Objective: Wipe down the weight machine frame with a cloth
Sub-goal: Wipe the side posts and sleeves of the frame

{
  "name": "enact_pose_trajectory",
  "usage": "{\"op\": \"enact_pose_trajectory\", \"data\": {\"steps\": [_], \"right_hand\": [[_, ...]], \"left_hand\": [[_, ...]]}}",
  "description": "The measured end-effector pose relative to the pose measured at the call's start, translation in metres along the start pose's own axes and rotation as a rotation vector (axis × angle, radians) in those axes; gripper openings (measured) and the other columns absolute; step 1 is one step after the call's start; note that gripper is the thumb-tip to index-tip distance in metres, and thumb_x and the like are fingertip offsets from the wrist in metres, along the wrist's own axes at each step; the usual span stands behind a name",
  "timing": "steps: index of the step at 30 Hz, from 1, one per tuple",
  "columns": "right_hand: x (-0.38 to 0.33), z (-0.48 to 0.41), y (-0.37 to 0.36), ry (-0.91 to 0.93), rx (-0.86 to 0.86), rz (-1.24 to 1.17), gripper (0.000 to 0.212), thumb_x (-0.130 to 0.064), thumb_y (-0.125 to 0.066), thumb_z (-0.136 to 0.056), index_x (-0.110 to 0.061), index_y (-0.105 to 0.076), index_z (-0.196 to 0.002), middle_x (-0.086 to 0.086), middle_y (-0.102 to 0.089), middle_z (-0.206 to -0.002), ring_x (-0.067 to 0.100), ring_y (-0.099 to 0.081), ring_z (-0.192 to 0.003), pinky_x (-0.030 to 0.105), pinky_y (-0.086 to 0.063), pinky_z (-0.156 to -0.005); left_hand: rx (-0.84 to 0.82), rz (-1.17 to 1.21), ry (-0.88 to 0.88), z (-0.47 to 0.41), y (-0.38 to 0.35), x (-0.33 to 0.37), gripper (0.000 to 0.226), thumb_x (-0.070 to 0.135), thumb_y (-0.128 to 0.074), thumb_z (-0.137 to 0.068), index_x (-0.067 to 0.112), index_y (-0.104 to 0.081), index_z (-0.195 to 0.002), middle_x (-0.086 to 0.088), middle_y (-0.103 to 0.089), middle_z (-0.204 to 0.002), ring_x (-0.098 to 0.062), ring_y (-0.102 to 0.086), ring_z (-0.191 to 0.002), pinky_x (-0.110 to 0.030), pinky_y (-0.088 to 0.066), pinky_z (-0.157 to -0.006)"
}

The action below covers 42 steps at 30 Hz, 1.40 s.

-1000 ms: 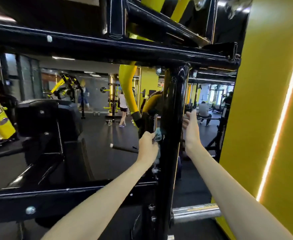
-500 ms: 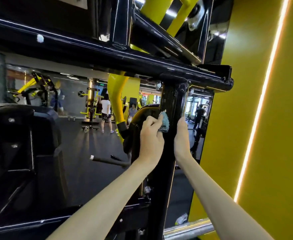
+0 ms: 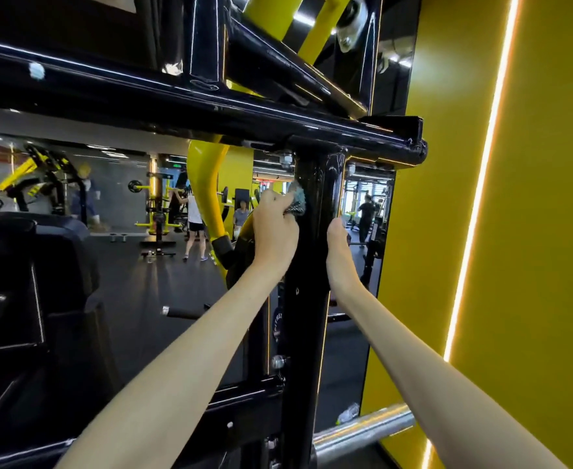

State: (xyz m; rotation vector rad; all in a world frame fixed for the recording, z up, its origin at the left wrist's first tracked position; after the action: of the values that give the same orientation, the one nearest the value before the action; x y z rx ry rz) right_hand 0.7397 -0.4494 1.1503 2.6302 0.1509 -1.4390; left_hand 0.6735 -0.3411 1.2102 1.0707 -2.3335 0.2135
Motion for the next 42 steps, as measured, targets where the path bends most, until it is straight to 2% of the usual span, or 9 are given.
{"op": "enact_pose_trajectory", "data": {"steps": [4,8,10,12,18,26,29,35,42], "right_hand": [[0.003,0.001,0.002,0.003,0.002,0.004,0.1,-0.086,-0.025,-0.076,-0.025,-0.018,-0.154,-0.006,-0.026,-0.157,0.009,-0.023,-0.144,0.041,-0.017,-0.121],[0.005,0.0,0.001,-0.019,-0.01,0.024,0.092,-0.086,-0.018,-0.074,-0.035,-0.018,-0.151,-0.014,-0.025,-0.154,0.01,-0.016,-0.144,0.047,-0.001,-0.121],[0.011,-0.005,0.003,-0.058,-0.04,0.045,0.063,-0.095,-0.023,-0.066,-0.062,-0.039,-0.116,-0.028,-0.044,-0.116,0.003,-0.033,-0.121,0.052,0.002,-0.119],[0.026,-0.017,0.007,-0.085,-0.042,0.066,0.049,-0.1,-0.022,-0.06,-0.061,-0.038,-0.084,-0.027,-0.036,-0.092,0.004,-0.029,-0.106,0.052,-0.002,-0.117],[0.026,-0.017,0.005,-0.038,-0.024,0.035,0.104,-0.098,-0.016,-0.063,-0.038,-0.03,-0.148,-0.017,-0.031,-0.153,0.007,-0.02,-0.145,0.051,-0.002,-0.12],[0.031,-0.025,0.001,-0.041,-0.06,0.084,0.089,-0.093,-0.017,-0.073,-0.044,-0.031,-0.146,-0.016,-0.033,-0.153,0.009,-0.022,-0.145,0.055,0.0,-0.118],[0.029,-0.025,0.003,-0.014,-0.029,0.089,0.092,-0.094,-0.015,-0.072,-0.042,-0.033,-0.145,-0.015,-0.035,-0.152,0.01,-0.024,-0.144,0.056,-0.002,-0.118],[0.036,-0.029,0.001,-0.062,-0.068,0.068,0.09,-0.097,-0.015,-0.068,-0.05,-0.031,-0.143,-0.022,-0.036,-0.15,0.005,-0.025,-0.143,0.054,-0.002,-0.118],[0.032,-0.028,0.001,-0.045,-0.042,0.091,0.089,-0.097,-0.015,-0.069,-0.05,-0.031,-0.143,-0.02,-0.036,-0.15,0.007,-0.024,-0.144,0.054,-0.001,-0.118]], "left_hand": [[-0.063,0.035,-0.061,0.043,0.004,-0.002,0.024,-0.019,-0.045,-0.085,-0.002,-0.062,-0.089,-0.005,-0.046,-0.086,-0.002,-0.047,-0.077,0.0,-0.036,-0.077],[-0.031,0.007,0.02,-0.001,-0.001,-0.002,0.036,-0.013,-0.043,-0.089,-0.003,-0.063,-0.117,-0.011,-0.054,-0.102,-0.011,-0.049,-0.094,-0.01,-0.038,-0.092],[-0.021,0.026,0.093,-0.01,-0.005,-0.004,0.04,-0.011,-0.042,-0.092,-0.001,-0.058,-0.127,-0.016,-0.057,-0.117,-0.016,-0.051,-0.104,-0.006,-0.032,-0.094],[-0.013,0.014,0.081,0.001,-0.006,-0.004,0.044,-0.012,-0.042,-0.091,0.001,-0.056,-0.13,-0.013,-0.053,-0.112,-0.016,-0.049,-0.103,0.002,-0.026,-0.09],[0.137,0.101,-0.137,-0.002,-0.007,0.033,0.047,-0.019,-0.04,-0.085,-0.002,-0.058,-0.125,-0.002,-0.045,-0.097,-0.016,-0.046,-0.093,-0.022,-0.044,-0.085],[0.052,0.184,0.036,0.036,-0.018,-0.004,0.051,-0.011,-0.038,-0.094,0.008,-0.044,-0.141,-0.003,-0.046,-0.145,-0.01,-0.037,-0.136,0.001,-0.022,-0.103],[0.066,0.18,-0.102,0.02,-0.019,0.03,0.05,-0.011,-0.037,-0.095,0.006,-0.04,-0.142,-0.005,-0.039,-0.149,-0.012,-0.03,-0.14,-0.01,-0.02,-0.11],[0.006,0.12,0.124,-0.016,-0.022,-0.007,0.031,-0.007,-0.036,-0.096,-0.001,-0.061,-0.113,-0.01,-0.062,-0.1,-0.029,-0.06,-0.096,-0.038,-0.05,-0.09],[-0.027,0.191,-0.126,0.002,-0.017,0.015,0.05,-0.01,-0.036,-0.096,0.007,-0.04,-0.143,-0.006,-0.042,-0.147,-0.008,-0.033,-0.136,0.003,-0.02,-0.101]]}}
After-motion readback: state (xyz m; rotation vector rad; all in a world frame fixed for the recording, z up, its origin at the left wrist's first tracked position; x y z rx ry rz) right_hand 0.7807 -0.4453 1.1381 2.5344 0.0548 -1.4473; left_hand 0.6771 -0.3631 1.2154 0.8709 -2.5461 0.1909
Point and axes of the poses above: each hand's wrist, its own z-axis away from the middle knuckle, its own y-axis out of the back of the hand, x = y × z, the point moved 5 cm from there along -z, towards the middle knuckle
